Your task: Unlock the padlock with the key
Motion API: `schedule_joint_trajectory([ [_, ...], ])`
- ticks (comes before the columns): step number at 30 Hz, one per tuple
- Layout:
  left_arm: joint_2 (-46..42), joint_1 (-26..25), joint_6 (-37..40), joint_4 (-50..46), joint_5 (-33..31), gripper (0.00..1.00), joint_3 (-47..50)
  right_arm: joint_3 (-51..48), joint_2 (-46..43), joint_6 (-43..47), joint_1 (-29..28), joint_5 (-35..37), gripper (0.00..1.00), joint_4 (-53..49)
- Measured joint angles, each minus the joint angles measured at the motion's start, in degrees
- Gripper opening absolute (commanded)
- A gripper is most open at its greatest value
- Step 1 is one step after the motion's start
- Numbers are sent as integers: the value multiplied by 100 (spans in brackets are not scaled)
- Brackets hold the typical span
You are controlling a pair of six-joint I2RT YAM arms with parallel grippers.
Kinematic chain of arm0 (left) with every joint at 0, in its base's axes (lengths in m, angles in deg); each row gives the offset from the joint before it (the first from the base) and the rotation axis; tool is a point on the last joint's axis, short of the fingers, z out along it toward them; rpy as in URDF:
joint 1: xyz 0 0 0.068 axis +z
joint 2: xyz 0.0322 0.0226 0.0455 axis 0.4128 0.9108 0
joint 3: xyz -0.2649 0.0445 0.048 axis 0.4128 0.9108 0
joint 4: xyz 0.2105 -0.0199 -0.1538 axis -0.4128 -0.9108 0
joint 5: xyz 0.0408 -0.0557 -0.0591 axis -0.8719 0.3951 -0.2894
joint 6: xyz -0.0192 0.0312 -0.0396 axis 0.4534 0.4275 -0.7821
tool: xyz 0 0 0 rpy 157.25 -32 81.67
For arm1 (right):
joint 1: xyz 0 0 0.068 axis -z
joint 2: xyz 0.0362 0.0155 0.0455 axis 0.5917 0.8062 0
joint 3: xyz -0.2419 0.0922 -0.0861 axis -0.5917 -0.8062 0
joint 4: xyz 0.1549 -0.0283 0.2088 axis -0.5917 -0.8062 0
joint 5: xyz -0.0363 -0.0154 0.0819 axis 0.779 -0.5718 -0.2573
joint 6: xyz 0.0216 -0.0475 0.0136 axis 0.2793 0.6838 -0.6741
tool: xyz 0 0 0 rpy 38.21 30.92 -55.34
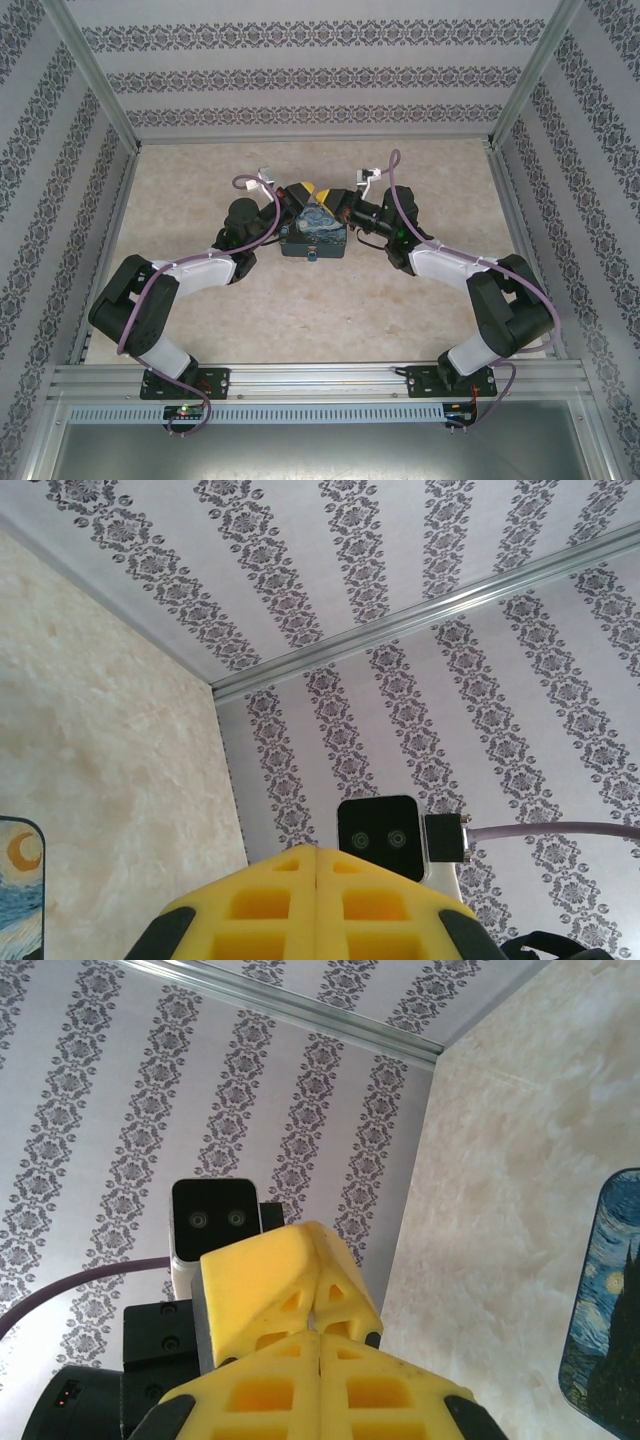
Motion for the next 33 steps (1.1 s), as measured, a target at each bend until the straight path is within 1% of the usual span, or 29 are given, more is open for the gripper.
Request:
schedule_joint_trajectory([
  [10,-2,0,2,-17,24,0,0,-26,-13,2,33,-22,0,0],
  [13,-2,0,2,-20,26,0,0,-26,-13,2,33,-26,11,0],
  [14,-2,0,0,-20,28,0,0,-26,-13,2,33,-28,12,0],
  [20,-4,0,0,-15,46,0,0,-26,-11,22,33,-44,12,-13],
  [29,-7,2,0,-13,42,0,0,13,-2,22,28,-129,23,-103],
  [33,-7,2,0,-13,42,0,0,94,17,26,28,-149,22,-120],
])
